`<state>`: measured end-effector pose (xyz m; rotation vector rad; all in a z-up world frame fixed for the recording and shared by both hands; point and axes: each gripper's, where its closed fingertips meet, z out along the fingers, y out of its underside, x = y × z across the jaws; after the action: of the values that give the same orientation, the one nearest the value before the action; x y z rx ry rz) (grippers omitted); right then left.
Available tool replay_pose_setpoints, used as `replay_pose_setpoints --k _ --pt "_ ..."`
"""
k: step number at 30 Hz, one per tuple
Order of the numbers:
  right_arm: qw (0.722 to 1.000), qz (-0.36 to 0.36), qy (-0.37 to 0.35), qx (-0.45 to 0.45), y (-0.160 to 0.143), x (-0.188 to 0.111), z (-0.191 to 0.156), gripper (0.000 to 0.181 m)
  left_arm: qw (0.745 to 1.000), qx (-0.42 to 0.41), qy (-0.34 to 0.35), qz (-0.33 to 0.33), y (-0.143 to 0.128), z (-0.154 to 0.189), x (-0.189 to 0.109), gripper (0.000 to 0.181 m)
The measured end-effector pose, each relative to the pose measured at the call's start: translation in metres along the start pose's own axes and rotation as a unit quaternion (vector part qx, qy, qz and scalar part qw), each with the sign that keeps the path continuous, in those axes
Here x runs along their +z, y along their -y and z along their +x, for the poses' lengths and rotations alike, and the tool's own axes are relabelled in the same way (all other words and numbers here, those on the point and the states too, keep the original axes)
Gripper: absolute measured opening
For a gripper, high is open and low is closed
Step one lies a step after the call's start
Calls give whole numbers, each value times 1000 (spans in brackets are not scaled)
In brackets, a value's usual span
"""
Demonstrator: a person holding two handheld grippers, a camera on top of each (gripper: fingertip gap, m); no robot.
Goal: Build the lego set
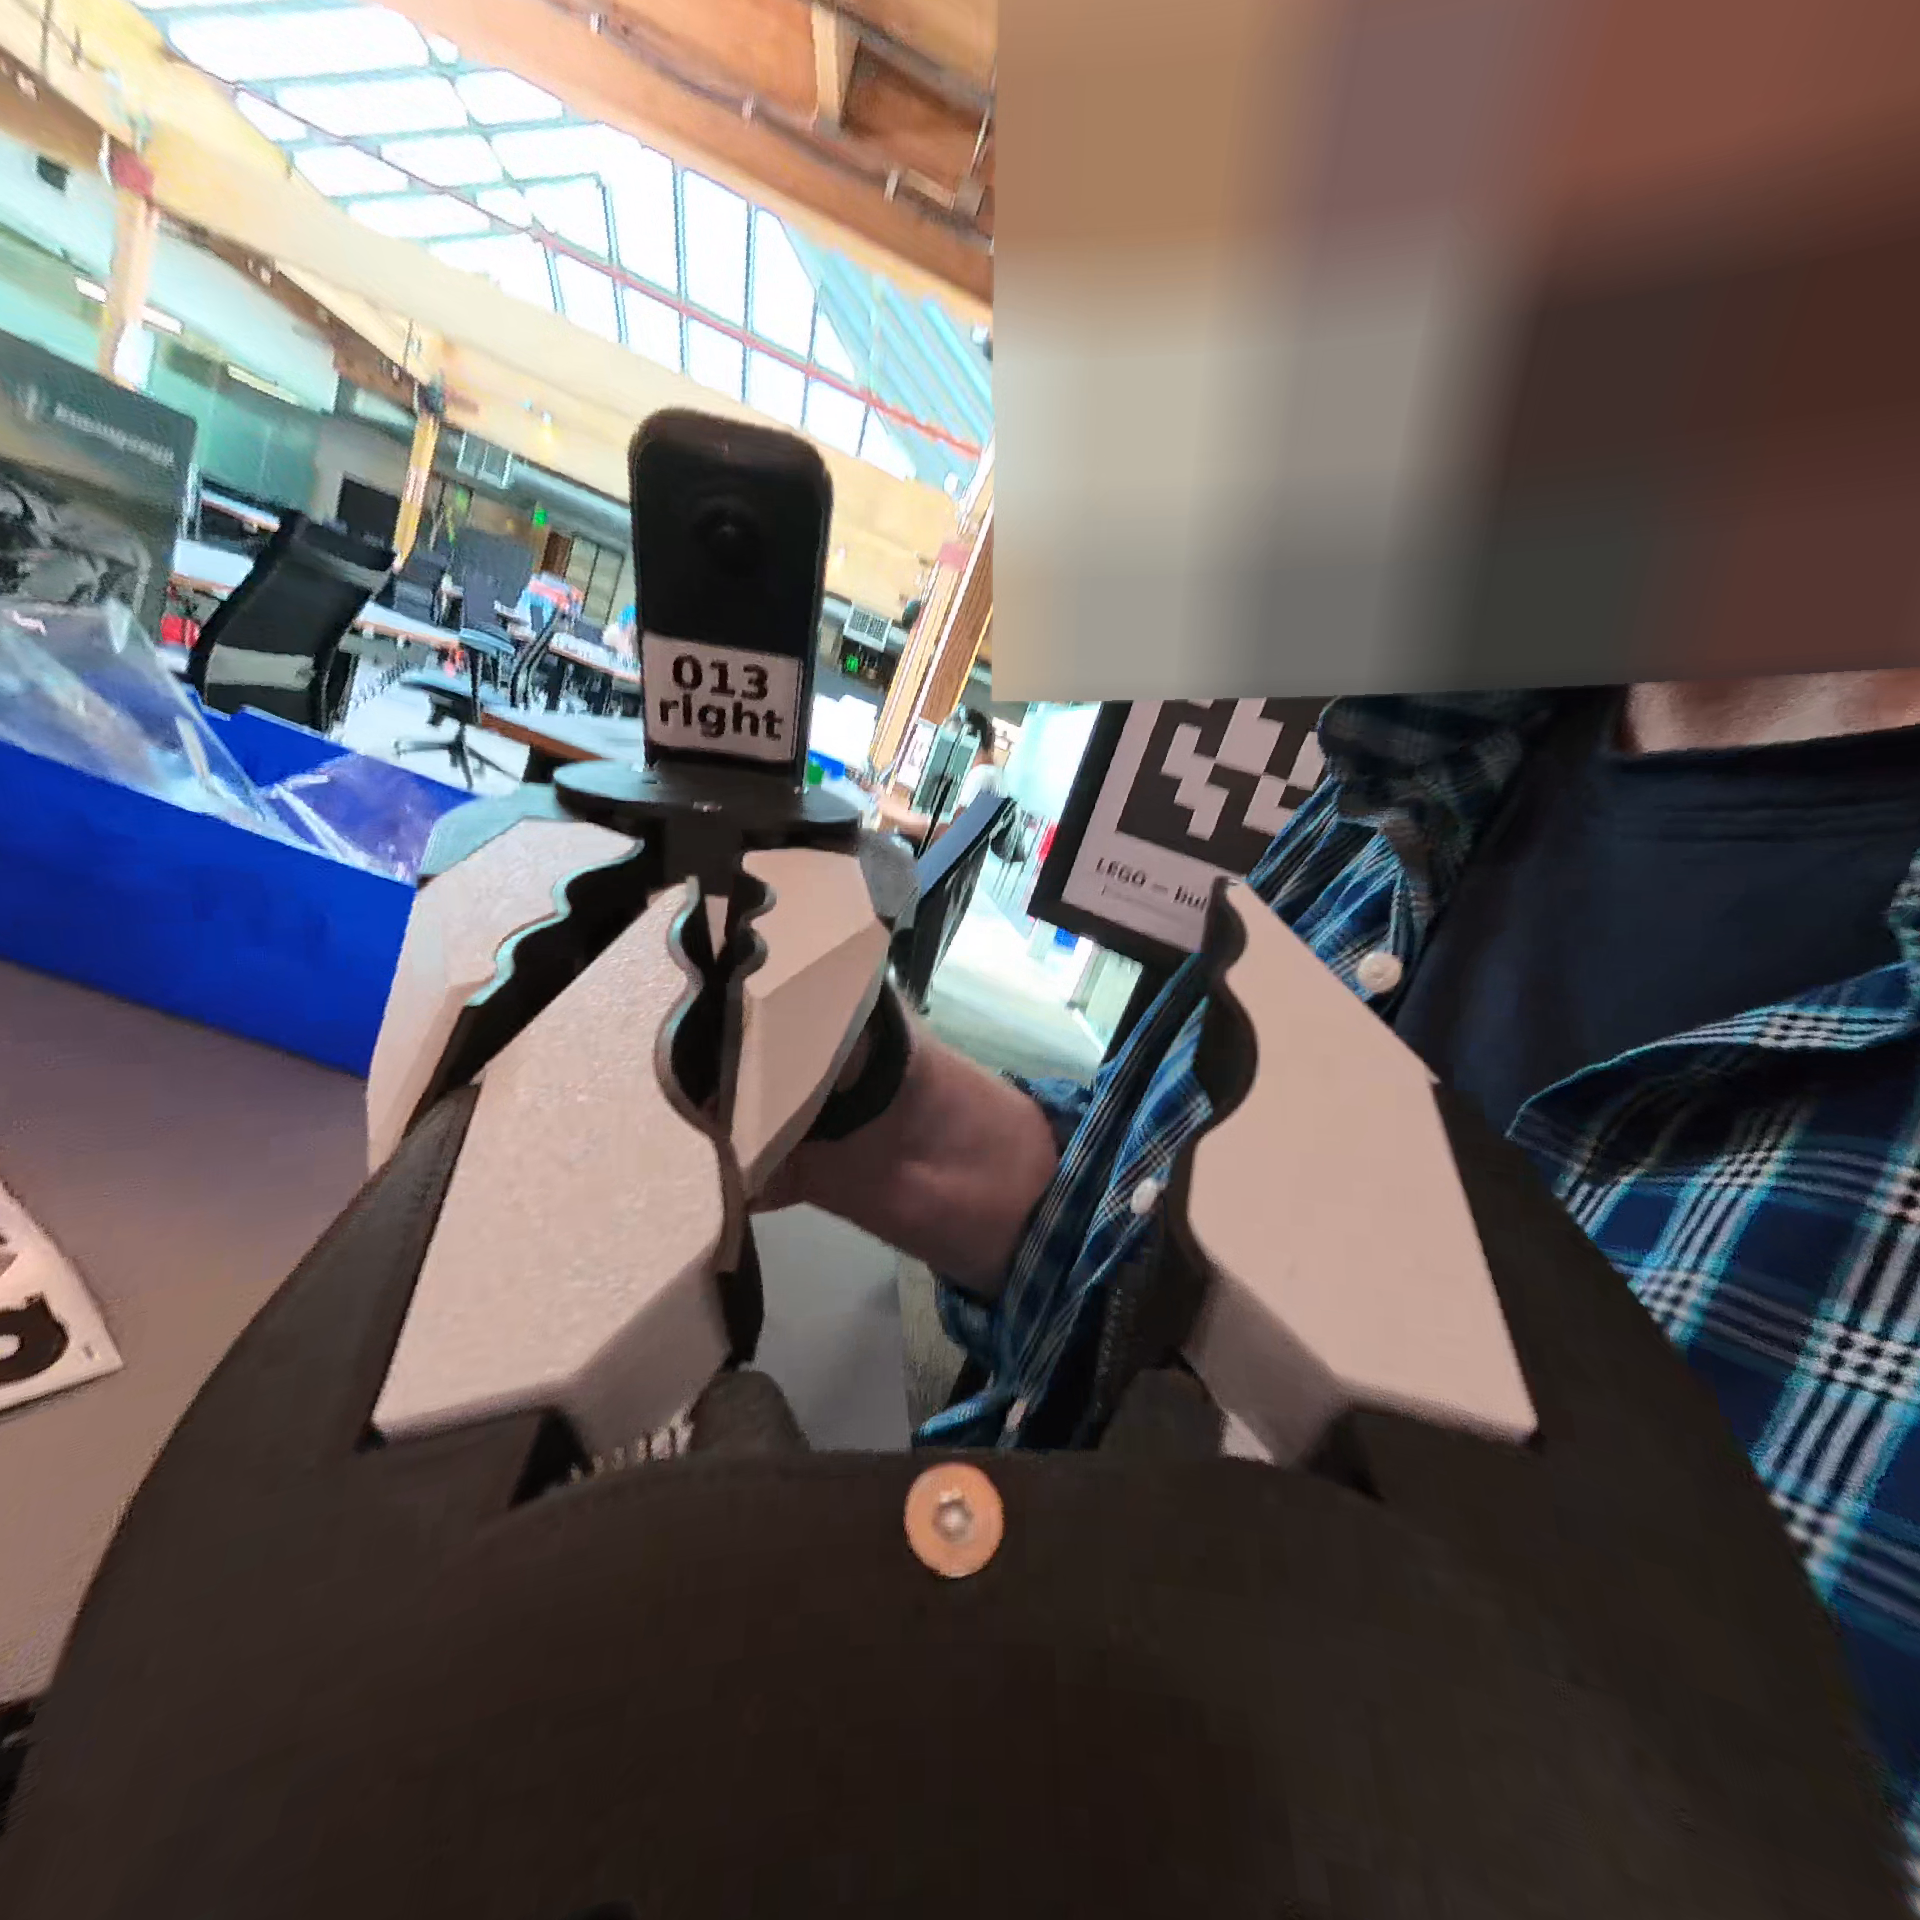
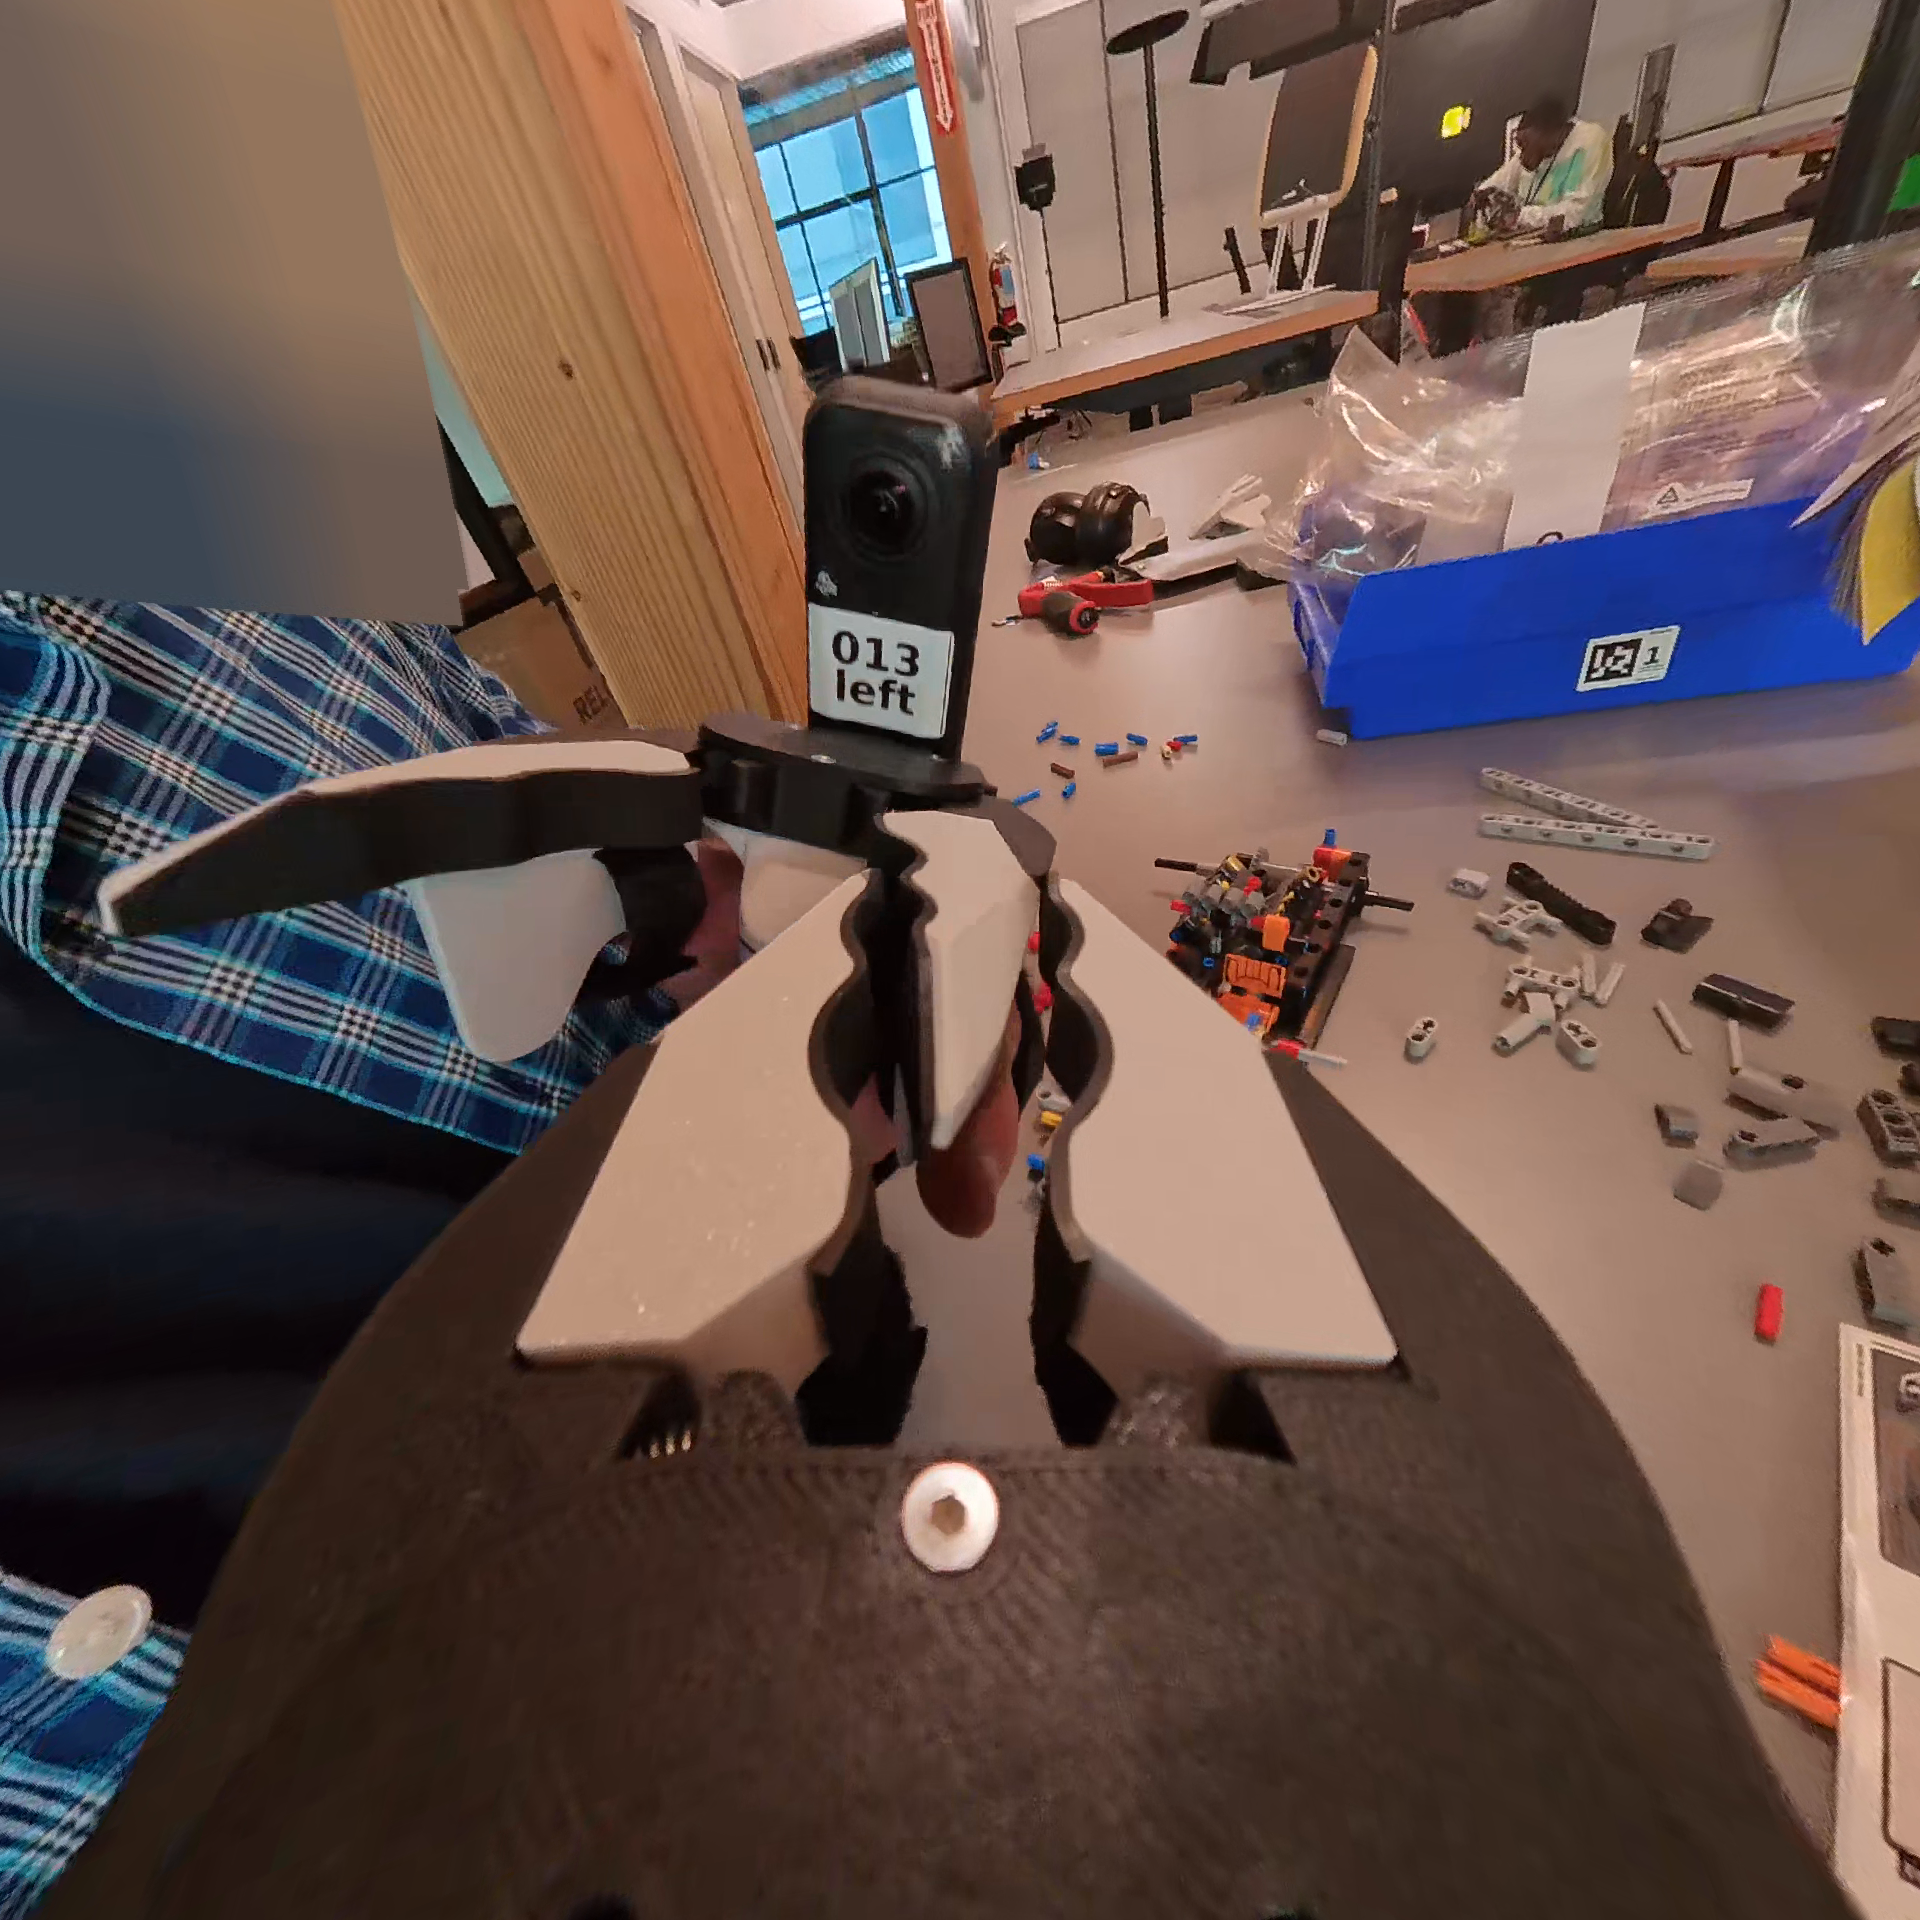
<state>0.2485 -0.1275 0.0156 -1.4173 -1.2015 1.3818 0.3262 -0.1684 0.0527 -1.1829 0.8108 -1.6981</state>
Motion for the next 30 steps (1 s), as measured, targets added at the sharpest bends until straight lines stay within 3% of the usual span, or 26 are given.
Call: replay_pose_setpoints --k 3,7,8,11,14,18,21,23,25,30 --pt "1000 6 1 2 2 3 2 27 1000 -13 0 12 6 -1 -3 91" --pt "1000 -6 -3 -17 0 14 3 31 1000 -23 2 -5 12 -6 -11 63" --pt "1000 -6 -4 -13 0 15 5 43 1000 -9 15 -14 12 -9 -13 65" --pt "1000 16 3 5 4 8 14 52 997 34 66 -34 16 -20 -25 70" --pt "1000 14 -10 -6 3 -2 22 44 992 42 111 -49 16 -33 -41 71" --pt "996 -20 -66 -49 -3 -11 39 38 988 57 131 -51 22 -37 -62 41" --pt "990 -47 -112 -71 -13 -19 55 39 974 99 189 -77 34 -51 -79 47" --pt "987 -55 -133 -71 -21 -25 63 38 948 151 248 -127 48 -70 -91 62" --pt "986 -52 -146 -67 -29 -28 70 38 910 218 303 -178 76 -95 -100 66" --pt "980 -57 -178 -70 -37 -38 84 38 742 411 409 -336 159 -195 -113 48"
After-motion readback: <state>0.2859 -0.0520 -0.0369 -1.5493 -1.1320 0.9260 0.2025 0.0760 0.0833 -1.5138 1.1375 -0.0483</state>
